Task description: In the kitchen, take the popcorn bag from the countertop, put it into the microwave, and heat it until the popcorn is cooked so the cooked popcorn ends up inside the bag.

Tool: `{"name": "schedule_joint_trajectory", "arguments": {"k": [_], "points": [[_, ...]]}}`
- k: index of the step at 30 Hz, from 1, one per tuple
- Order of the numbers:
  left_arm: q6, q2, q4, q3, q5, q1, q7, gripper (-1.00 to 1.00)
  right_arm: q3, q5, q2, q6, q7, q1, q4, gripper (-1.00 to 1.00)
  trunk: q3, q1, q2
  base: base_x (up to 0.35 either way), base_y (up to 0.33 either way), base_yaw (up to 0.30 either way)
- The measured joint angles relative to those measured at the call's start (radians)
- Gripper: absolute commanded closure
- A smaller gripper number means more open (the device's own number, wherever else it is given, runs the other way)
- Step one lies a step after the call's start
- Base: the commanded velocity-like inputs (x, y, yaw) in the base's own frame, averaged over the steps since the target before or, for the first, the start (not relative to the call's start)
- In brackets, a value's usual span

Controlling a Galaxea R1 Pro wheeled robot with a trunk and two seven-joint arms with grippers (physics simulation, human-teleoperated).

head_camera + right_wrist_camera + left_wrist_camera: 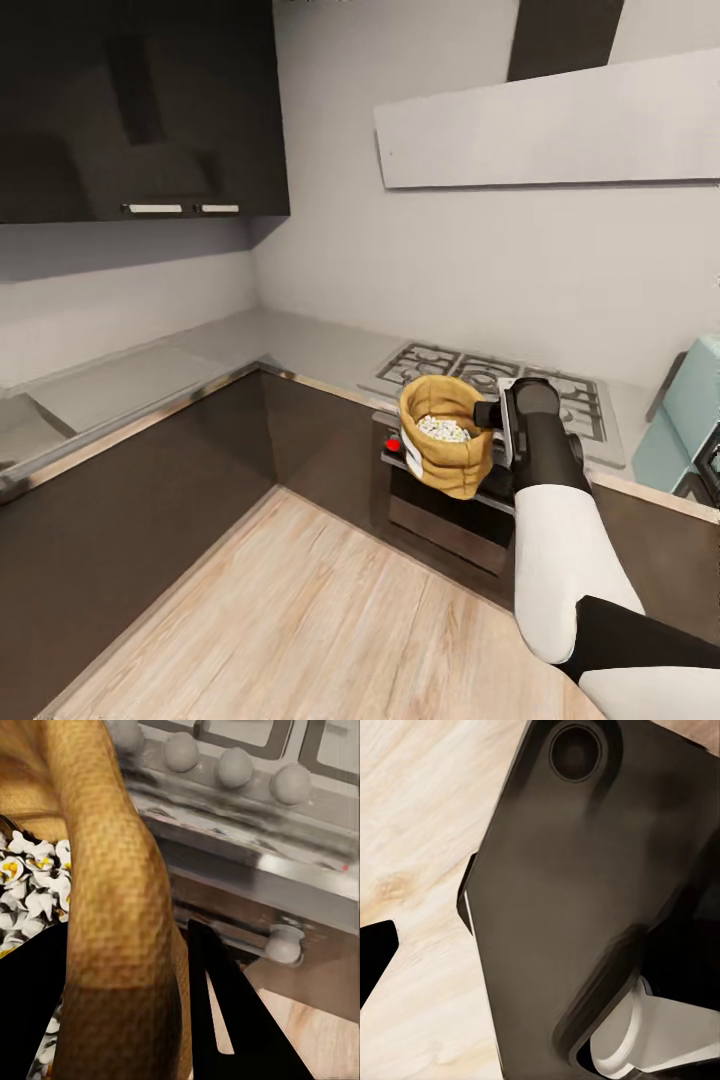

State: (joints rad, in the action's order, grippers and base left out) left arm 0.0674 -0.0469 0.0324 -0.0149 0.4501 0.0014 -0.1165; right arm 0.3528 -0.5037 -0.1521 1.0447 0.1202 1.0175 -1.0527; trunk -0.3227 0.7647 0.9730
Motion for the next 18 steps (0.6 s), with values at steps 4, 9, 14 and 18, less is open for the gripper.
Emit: {"name": "schedule_joint_trajectory", "arguments": {"k": [4, 9, 14, 18], "points": [[0.000, 0.000, 0.000, 0.000, 0.001, 0.000, 0.000, -1.00, 0.000, 0.000, 0.000, 0.000, 0.000, 0.000, 0.000, 1.00, 0.000, 0.000, 0.000, -0.296, 0.185, 0.000], [0.000, 0.000, 0.000, 0.000, 0.000, 0.000, 0.000, -1.00, 0.000, 0.001, 0.000, 0.000, 0.000, 0.000, 0.000, 1.00, 0.000, 0.000, 0.000, -0.296, 0.184, 0.000], [0.000, 0.000, 0.000, 0.000, 0.000, 0.000, 0.000, -1.00, 0.000, 0.002, 0.000, 0.000, 0.000, 0.000, 0.000, 1.00, 0.000, 0.000, 0.000, -0.296, 0.184, 0.000], [0.000, -0.001, 0.000, 0.000, 0.000, 0.000, 0.000, -1.00, 0.000, 0.000, 0.000, 0.000, 0.000, 0.000, 0.000, 1.00, 0.000, 0.000, 0.000, -0.297, 0.182, 0.000]]}}
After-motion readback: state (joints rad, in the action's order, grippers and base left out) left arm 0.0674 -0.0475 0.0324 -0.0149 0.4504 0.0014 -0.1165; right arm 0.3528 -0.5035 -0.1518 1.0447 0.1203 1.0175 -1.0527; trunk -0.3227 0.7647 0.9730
